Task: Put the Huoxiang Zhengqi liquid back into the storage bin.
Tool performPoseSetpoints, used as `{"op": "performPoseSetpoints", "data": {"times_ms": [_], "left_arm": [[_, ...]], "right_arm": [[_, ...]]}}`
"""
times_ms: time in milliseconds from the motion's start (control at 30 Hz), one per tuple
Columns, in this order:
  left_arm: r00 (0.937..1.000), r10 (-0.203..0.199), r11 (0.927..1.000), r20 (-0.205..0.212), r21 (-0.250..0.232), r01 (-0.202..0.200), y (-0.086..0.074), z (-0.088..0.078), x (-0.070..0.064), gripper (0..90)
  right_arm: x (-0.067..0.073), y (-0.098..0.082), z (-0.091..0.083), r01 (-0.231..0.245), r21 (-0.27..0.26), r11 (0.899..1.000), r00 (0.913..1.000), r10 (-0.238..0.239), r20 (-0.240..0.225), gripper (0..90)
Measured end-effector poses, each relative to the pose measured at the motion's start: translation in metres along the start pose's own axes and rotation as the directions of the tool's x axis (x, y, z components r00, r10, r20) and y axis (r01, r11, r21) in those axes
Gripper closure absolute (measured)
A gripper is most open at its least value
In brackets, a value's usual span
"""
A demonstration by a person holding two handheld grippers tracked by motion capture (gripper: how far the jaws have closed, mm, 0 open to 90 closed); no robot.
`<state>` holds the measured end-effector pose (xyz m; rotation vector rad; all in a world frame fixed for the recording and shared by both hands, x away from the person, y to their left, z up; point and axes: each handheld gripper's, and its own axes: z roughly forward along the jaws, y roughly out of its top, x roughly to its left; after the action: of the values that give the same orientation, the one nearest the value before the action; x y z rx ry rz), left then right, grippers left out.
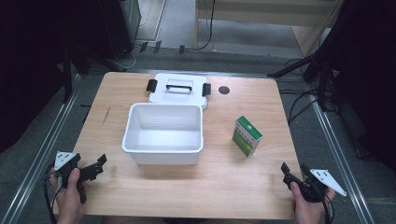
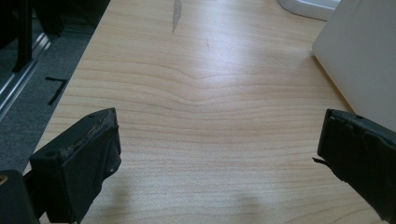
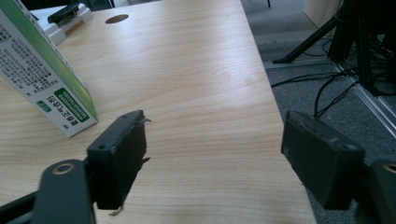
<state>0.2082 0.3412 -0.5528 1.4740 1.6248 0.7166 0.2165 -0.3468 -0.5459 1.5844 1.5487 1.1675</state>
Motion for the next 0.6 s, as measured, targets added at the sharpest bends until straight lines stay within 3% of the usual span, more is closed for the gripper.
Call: {"op": "performPoseSetpoints", "data": {"times_ms": [200,367,600], "left_arm": [[1.0000,0.004,1.0000,-0.003,-0.001,-0.004,0.000,0.000,0.000,0.1],[1.0000,0.007,1.0000,-0.003,0.003,-0.007,0.000,0.000,-0.001,0.1],[1.0000,0.000,1.0000,0.005,0.004,0.000,0.000,0.000,0.000,0.1]], "right_arm": [[0.008,0.000,0.003,0.073,0.031,0.997,0.9973,-0.072,-0.016,30.3],[0.010,-0.001,0.002,0.096,0.028,0.995,0.9950,-0.095,-0.031,37.0],[0.018,0.000,0.005,0.170,0.069,0.983,0.9824,-0.164,-0.089,45.5]]}}
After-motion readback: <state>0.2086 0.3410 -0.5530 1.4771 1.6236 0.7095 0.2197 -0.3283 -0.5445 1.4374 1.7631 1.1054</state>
